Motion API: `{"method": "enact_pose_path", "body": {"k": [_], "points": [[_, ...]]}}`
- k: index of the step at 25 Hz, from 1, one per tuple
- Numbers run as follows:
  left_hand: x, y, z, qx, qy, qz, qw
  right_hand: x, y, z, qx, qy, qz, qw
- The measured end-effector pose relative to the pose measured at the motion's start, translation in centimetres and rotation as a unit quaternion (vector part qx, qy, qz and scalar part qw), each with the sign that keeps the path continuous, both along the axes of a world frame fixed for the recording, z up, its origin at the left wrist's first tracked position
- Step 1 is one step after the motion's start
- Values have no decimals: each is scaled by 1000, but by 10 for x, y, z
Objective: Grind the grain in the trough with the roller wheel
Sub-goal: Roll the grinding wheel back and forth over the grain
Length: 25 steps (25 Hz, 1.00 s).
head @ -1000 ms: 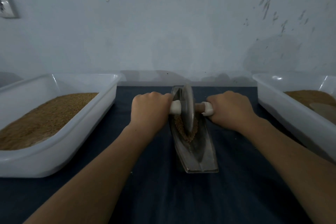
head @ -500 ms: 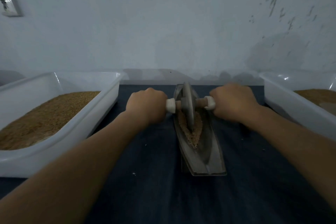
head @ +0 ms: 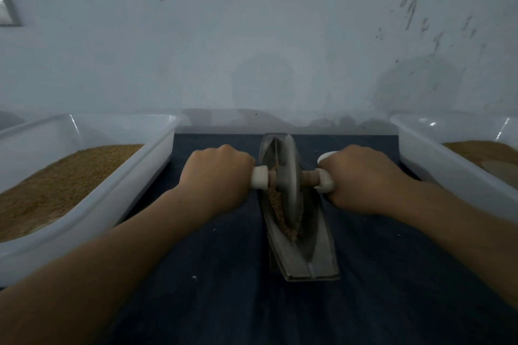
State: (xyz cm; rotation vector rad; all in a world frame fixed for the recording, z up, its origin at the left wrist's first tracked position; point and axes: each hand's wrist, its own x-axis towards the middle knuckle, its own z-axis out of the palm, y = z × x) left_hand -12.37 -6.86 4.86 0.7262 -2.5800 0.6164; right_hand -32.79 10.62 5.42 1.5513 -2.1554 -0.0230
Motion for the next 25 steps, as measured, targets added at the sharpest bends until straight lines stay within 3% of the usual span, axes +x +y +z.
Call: {"method": "enact_pose_path", "body": {"k": [4, 6, 13, 18, 21, 25], "points": [[-30, -18, 13, 117, 3, 48, 992, -4, -48, 28, 30, -48, -42, 998], [-27, -14, 16, 131, -11, 43, 990, 0, -44, 28, 46, -45, -40, 997], [26, 14, -8, 23, -3, -9, 1000, 9, 13, -3, -37, 47, 9, 998], [-31, -13, 20, 104, -21, 54, 993, -5, -40, 10, -29, -31, -47, 998], [-32, -5, 28, 79, -40, 54, 995, -7, -35, 4, -25, -62, -61, 996], [7, 14, 3, -15, -14, 6, 1000, 4, 10, -17, -75, 30, -20, 997]]}}
